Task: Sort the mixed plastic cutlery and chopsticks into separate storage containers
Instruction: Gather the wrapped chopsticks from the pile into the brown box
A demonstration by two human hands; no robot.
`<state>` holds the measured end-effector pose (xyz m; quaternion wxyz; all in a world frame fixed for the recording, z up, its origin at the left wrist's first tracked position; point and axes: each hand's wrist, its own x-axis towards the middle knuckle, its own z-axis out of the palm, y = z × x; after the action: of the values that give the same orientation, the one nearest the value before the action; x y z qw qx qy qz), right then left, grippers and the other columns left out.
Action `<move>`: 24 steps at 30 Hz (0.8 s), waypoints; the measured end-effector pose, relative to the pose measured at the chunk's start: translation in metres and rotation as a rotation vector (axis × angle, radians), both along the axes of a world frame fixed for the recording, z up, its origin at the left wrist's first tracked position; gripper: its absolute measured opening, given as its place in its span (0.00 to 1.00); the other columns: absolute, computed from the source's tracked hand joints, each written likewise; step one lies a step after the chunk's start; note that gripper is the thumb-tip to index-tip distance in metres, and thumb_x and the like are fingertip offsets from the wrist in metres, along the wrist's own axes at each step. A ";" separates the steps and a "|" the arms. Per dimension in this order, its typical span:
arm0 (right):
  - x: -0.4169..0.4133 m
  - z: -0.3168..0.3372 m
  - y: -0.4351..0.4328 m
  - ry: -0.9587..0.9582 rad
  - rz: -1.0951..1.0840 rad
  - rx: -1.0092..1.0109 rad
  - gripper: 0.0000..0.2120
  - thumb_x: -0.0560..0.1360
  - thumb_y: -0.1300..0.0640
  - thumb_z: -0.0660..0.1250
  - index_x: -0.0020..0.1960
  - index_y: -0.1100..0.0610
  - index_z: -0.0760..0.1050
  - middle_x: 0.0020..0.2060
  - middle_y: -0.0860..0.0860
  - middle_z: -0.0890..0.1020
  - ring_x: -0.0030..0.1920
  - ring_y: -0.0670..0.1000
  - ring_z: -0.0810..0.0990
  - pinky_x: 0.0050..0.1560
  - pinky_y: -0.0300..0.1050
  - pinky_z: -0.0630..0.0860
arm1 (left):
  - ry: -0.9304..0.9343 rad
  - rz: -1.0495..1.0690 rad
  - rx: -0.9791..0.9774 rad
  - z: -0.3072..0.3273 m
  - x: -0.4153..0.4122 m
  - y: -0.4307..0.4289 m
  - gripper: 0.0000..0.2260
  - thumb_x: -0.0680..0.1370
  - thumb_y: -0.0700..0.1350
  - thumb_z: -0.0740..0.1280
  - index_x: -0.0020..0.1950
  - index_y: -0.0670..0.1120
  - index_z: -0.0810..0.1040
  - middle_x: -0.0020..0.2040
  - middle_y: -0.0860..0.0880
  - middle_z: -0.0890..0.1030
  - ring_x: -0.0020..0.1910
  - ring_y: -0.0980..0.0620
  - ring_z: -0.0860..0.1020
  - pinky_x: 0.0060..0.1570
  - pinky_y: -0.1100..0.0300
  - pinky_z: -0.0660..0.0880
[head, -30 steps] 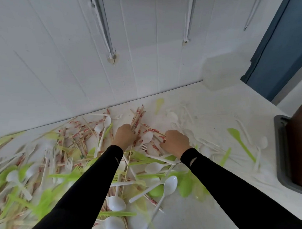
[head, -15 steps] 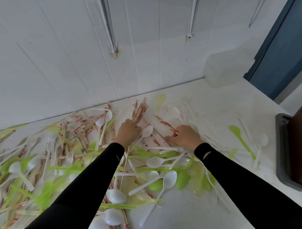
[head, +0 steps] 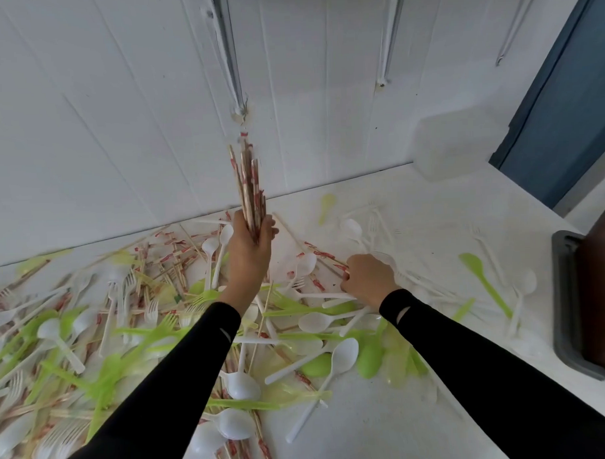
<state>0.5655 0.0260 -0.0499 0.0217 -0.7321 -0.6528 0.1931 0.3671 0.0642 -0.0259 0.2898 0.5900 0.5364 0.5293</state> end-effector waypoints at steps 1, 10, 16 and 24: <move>-0.001 0.000 -0.001 0.005 -0.008 0.005 0.15 0.75 0.56 0.66 0.35 0.53 0.63 0.33 0.48 0.70 0.40 0.54 0.74 0.32 0.42 0.63 | -0.013 0.007 0.004 -0.005 -0.002 -0.006 0.06 0.82 0.45 0.63 0.57 0.45 0.69 0.45 0.52 0.81 0.42 0.58 0.83 0.45 0.55 0.81; 0.019 0.018 0.002 0.325 -0.231 0.152 0.14 0.77 0.48 0.61 0.37 0.55 0.69 0.33 0.50 0.76 0.38 0.55 0.76 0.34 0.45 0.67 | 0.036 -0.025 -0.237 -0.034 -0.014 -0.028 0.10 0.77 0.52 0.71 0.48 0.45 0.81 0.40 0.42 0.84 0.41 0.43 0.83 0.42 0.45 0.79; 0.033 0.051 -0.008 0.752 -0.158 0.369 0.11 0.83 0.53 0.56 0.48 0.57 0.72 0.40 0.51 0.83 0.40 0.47 0.81 0.45 0.41 0.76 | -0.126 -0.049 -0.103 -0.012 -0.009 -0.022 0.11 0.79 0.48 0.69 0.51 0.39 0.77 0.35 0.48 0.79 0.34 0.54 0.79 0.37 0.58 0.76; 0.032 0.036 -0.031 0.753 0.125 0.213 0.03 0.77 0.54 0.69 0.47 0.51 0.81 0.28 0.47 0.71 0.30 0.48 0.69 0.36 0.43 0.68 | 0.576 -0.497 -0.252 -0.006 -0.009 0.001 0.08 0.77 0.48 0.71 0.47 0.42 0.83 0.33 0.51 0.79 0.28 0.60 0.72 0.32 0.67 0.66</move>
<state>0.5976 -0.0048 -0.0138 0.3236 -0.5625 -0.6591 0.3800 0.3578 0.0648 -0.0320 0.3167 0.7859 0.4975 0.1860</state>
